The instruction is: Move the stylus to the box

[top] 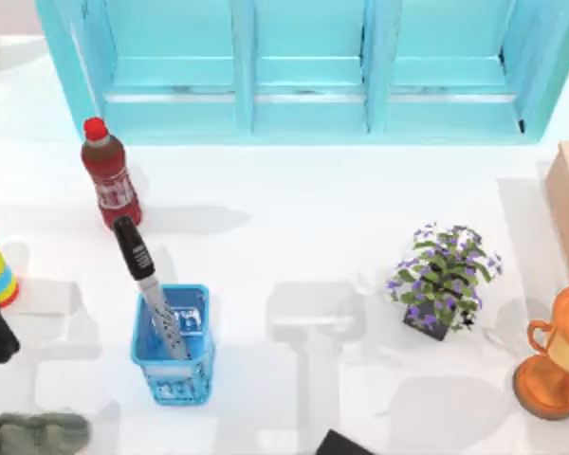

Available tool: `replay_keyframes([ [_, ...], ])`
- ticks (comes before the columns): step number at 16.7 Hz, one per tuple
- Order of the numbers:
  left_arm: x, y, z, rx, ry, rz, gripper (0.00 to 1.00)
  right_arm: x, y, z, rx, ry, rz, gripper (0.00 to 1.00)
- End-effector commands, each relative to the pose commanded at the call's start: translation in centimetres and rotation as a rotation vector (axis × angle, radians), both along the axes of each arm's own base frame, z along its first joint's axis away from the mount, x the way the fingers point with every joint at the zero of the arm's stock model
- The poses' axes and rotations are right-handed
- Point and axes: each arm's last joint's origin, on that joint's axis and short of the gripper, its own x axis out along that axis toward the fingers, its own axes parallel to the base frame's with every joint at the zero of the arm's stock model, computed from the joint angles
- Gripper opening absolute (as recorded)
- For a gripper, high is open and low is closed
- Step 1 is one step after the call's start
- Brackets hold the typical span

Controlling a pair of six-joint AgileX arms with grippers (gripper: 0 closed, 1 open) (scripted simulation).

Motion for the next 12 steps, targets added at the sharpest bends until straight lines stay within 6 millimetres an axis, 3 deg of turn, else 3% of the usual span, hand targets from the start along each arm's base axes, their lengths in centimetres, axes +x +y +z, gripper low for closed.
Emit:
replay_keyframes([
  [7,0.0,0.0,0.0,0.0,0.0,0.0,1.0,0.7,1.1,1.6,0.022,0.057,0.08,1.0],
  [12,0.0,0.0,0.0,0.0,0.0,0.0,1.0,3.2,4.4,4.6,0.047,0.194,0.26,1.0],
])
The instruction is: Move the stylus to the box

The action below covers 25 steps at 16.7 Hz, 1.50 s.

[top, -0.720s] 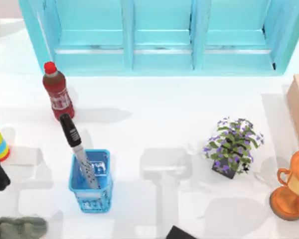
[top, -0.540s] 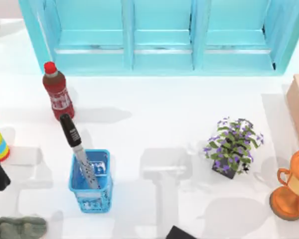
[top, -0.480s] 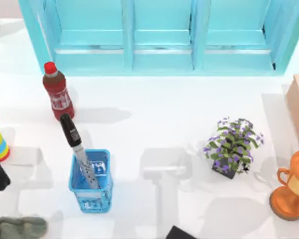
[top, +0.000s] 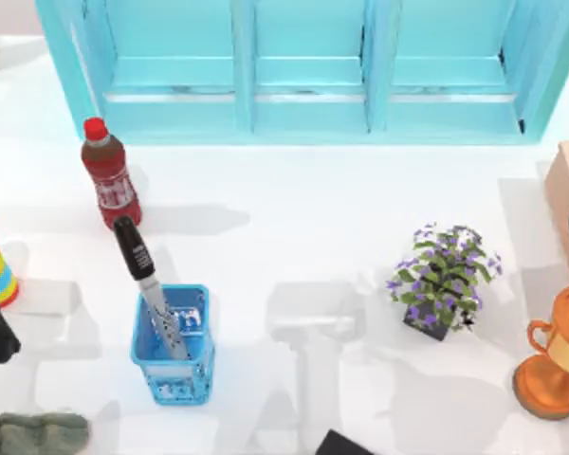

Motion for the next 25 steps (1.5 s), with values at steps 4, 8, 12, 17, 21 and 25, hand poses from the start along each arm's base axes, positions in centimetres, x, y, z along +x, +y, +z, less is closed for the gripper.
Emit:
replay_keyframes([
  [4,0.0,0.0,0.0,0.0,0.0,0.0,1.0,3.0,5.4,1.6,-0.001,0.124,0.18,1.0],
  [8,0.0,0.0,0.0,0.0,0.0,0.0,1.0,4.8,13.0,1.2,-0.027,0.243,0.357,1.0],
  [12,0.0,0.0,0.0,0.0,0.0,0.0,1.0,4.5,20.4,-1.0,-0.069,0.337,0.502,1.0],
  [17,0.0,0.0,0.0,0.0,0.0,0.0,1.0,3.0,25.4,-3.5,-0.104,0.396,0.597,1.0],
  [21,0.0,0.0,0.0,0.0,0.0,0.0,1.0,3.0,25.6,-3.6,-0.106,0.399,0.6,1.0],
  [25,0.0,0.0,0.0,0.0,0.0,0.0,1.0,3.5,26.4,-3.8,-0.101,0.394,0.601,1.0],
])
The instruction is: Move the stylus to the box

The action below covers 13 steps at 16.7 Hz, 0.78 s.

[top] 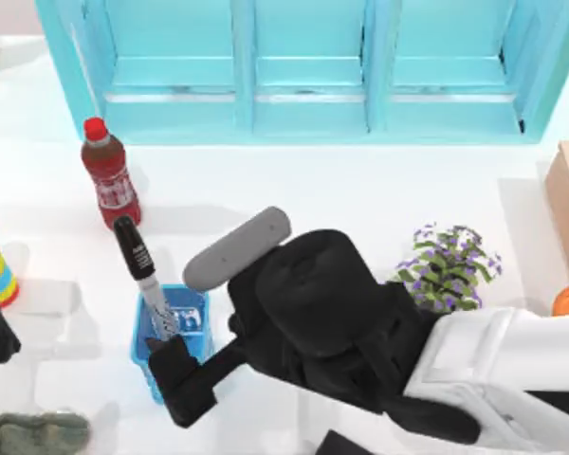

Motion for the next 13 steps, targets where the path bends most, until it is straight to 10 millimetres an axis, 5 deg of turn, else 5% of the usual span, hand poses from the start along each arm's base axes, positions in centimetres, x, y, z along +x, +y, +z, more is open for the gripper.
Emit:
replay_keyframes([
  [7,0.0,0.0,0.0,0.0,0.0,0.0,1.0,3.8,5.3,-4.6,-0.013,0.007,0.0,1.0],
  [13,0.0,0.0,0.0,0.0,0.0,0.0,1.0,4.5,6.0,-5.2,-0.006,0.003,0.0,1.0],
])
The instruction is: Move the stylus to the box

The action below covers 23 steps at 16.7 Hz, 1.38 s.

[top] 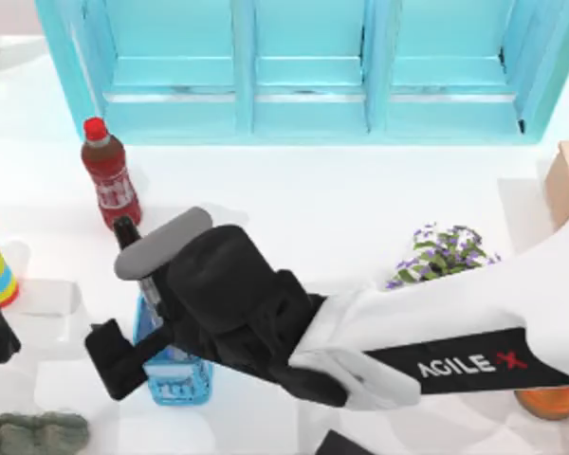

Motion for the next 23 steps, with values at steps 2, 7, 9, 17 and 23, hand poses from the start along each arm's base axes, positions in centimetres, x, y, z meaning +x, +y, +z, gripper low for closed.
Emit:
replay_keyframes([
  [2,0.0,0.0,0.0,0.0,0.0,0.0,1.0,0.0,0.0,0.0,0.0,0.0,0.0,0.85],
  [7,0.0,0.0,0.0,0.0,0.0,0.0,1.0,0.0,0.0,0.0,0.0,0.0,0.0,0.47],
  [9,0.0,0.0,0.0,0.0,0.0,0.0,1.0,0.0,0.0,0.0,0.0,0.0,0.0,0.32],
  [17,0.0,0.0,0.0,0.0,0.0,0.0,1.0,0.0,0.0,0.0,0.0,0.0,0.0,0.0],
  [23,0.0,0.0,0.0,0.0,0.0,0.0,1.0,-0.05,0.08,0.29,0.007,-0.001,0.003,0.0],
])
